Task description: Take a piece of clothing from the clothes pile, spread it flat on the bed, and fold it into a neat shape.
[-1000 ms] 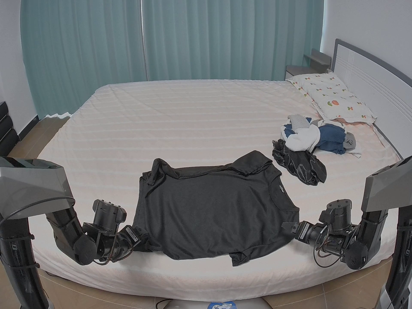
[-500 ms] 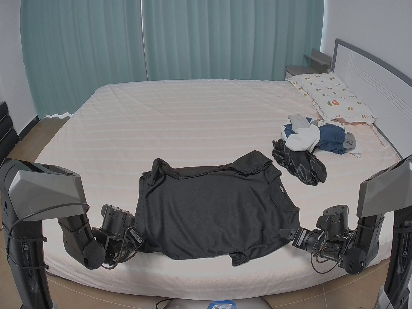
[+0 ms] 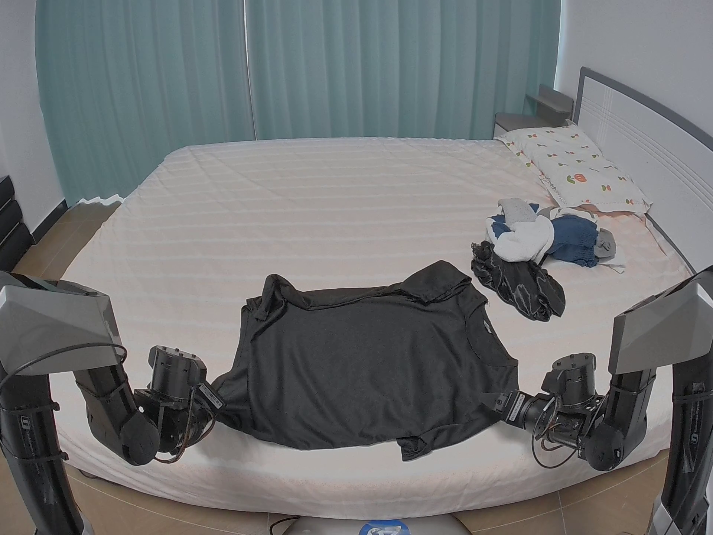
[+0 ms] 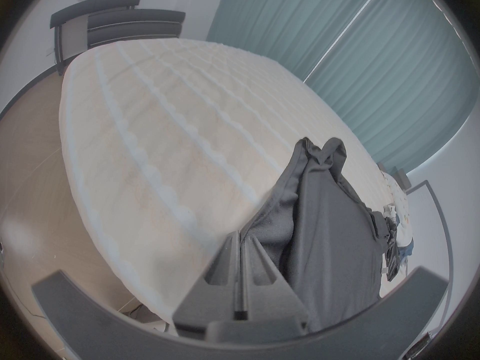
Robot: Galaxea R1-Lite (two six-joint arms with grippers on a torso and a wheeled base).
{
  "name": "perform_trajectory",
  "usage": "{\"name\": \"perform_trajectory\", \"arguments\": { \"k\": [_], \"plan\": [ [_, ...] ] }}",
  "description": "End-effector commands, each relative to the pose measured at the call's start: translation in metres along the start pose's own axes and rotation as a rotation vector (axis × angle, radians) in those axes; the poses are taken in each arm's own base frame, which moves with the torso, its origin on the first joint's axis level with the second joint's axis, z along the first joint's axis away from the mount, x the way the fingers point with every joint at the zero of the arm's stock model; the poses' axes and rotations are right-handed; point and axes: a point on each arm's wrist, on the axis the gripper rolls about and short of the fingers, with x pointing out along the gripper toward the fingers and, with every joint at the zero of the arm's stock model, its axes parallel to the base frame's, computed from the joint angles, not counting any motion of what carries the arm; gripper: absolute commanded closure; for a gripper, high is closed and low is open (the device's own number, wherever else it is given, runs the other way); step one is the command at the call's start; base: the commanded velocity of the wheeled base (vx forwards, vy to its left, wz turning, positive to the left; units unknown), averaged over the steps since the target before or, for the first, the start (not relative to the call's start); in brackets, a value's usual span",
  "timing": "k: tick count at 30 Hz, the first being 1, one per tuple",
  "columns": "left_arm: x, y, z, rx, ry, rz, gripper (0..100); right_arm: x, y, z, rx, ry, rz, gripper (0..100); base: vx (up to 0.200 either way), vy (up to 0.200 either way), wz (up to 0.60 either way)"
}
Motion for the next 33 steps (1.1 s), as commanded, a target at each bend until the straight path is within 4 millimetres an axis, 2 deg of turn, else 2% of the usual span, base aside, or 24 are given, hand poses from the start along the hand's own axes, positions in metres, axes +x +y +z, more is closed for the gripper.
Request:
{"name": "perform_trajectory", "arguments": {
  "k": [1,7,10,11,14,18,21,22,27,33],
  "plan": [
    [-0.004,0.004,0.008,-0.011,-0.025,0.007,100,0.017,-0.001,-0.001,-0.002,-0.002,-0.007,0,0.0,0.0,0.0],
    [-0.003,0.011,0.007,0.051,-0.032,0.042,100,0.032,-0.001,0.0,-0.008,0.005,-0.039,0,0.0,0.0,0.0],
    [-0.002,0.011,0.006,0.052,-0.039,0.047,100,0.039,-0.001,0.007,0.001,-0.006,-0.044,0,0.0,0.0,0.0],
    [-0.002,0.011,0.006,0.05,-0.039,0.047,100,0.039,0.0,0.007,-0.001,-0.007,-0.043,100,0.0,0.0,0.0],
    [0.0,0.009,0.008,0.037,-0.041,0.038,100,0.047,0.006,0.019,0.007,-0.042,-0.023,100,0.0,0.0,0.0],
    [0.003,0.003,0.014,-0.033,-0.072,0.004,100,0.048,0.017,0.036,0.01,-0.103,0.019,100,0.0,0.0,0.0],
    [0.008,-0.001,0.018,-0.09,-0.102,-0.032,100,0.051,0.027,0.056,0.018,-0.15,0.045,100,0.0,0.0,0.0],
    [0.008,-0.001,0.018,-0.09,-0.102,-0.032,100,0.051,0.027,0.056,0.018,-0.15,0.045,100,0.0,0.0,0.0],
    [0.025,0.001,0.03,-0.167,-0.191,-0.093,100,0.071,0.045,0.088,0.023,-0.179,0.058,100,0.0,0.0,0.0],
    [0.036,0.006,0.043,-0.247,-0.244,-0.119,100,0.098,0.058,0.101,0.02,-0.192,0.074,100,0.0,0.0,0.0]
  ]
}}
